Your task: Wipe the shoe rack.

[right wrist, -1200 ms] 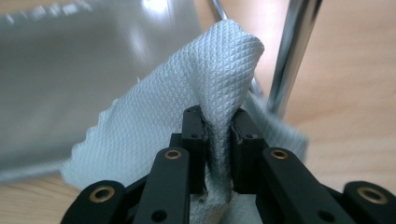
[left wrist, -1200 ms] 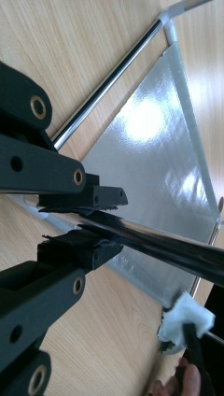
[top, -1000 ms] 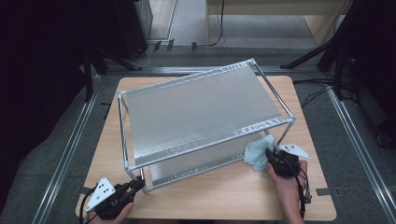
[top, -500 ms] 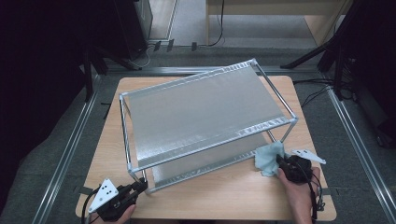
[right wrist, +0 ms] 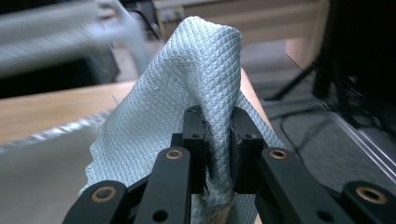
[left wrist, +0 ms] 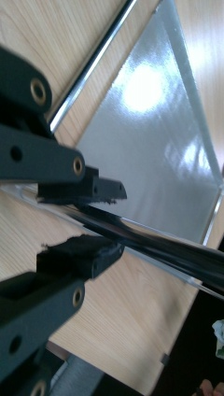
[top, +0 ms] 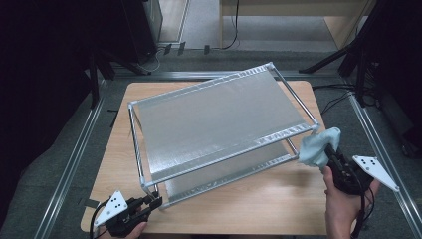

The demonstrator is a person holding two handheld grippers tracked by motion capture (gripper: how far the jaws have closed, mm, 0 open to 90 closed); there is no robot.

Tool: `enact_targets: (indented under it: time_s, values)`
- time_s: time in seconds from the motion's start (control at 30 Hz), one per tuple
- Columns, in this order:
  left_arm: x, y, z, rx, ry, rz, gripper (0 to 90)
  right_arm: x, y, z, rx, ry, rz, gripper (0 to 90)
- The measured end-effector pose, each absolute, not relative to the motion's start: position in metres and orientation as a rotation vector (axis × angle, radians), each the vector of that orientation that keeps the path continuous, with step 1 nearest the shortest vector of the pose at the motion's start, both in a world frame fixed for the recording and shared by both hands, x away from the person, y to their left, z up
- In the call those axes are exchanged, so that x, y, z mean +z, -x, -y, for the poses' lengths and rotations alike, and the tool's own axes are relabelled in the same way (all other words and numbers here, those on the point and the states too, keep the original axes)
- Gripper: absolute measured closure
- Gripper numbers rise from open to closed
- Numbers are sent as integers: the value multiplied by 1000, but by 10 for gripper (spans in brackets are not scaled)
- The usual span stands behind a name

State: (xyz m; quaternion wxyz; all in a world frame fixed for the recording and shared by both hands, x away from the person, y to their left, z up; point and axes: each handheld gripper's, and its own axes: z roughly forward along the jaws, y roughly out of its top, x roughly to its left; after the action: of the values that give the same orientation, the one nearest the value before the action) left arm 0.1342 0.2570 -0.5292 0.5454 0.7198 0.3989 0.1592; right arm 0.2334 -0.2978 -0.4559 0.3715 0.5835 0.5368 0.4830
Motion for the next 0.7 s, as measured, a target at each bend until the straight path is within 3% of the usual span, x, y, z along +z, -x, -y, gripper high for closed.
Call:
enact_targets:
  time_s: [0.2,0.4,0.43,0.5,0.57,0.6,0.7]
  values:
    - [-528,-131,-253,427,-1732,-933,781,-406,-227,264,1327,-1242,-1355,789]
    - [-528,-130,-253,434,-1734,-930,787,-380,-262,229,1267,-1151,-1471,766]
    - [-528,-130,-253,434,-1734,-930,786,-380,-271,225,1238,-1170,-1530,709]
    - [-528,-130,-254,430,-1733,-930,785,-386,-283,217,1181,-1265,-1578,508]
    - [-528,-129,-254,425,-1732,-928,783,-389,-284,214,1186,-1321,-1565,421]
    - [-528,-129,-255,421,-1733,-925,782,-392,-284,213,1198,-1334,-1564,426]
    - [-528,-129,-254,424,-1729,-927,784,-399,-286,209,1192,-1347,-1610,568]
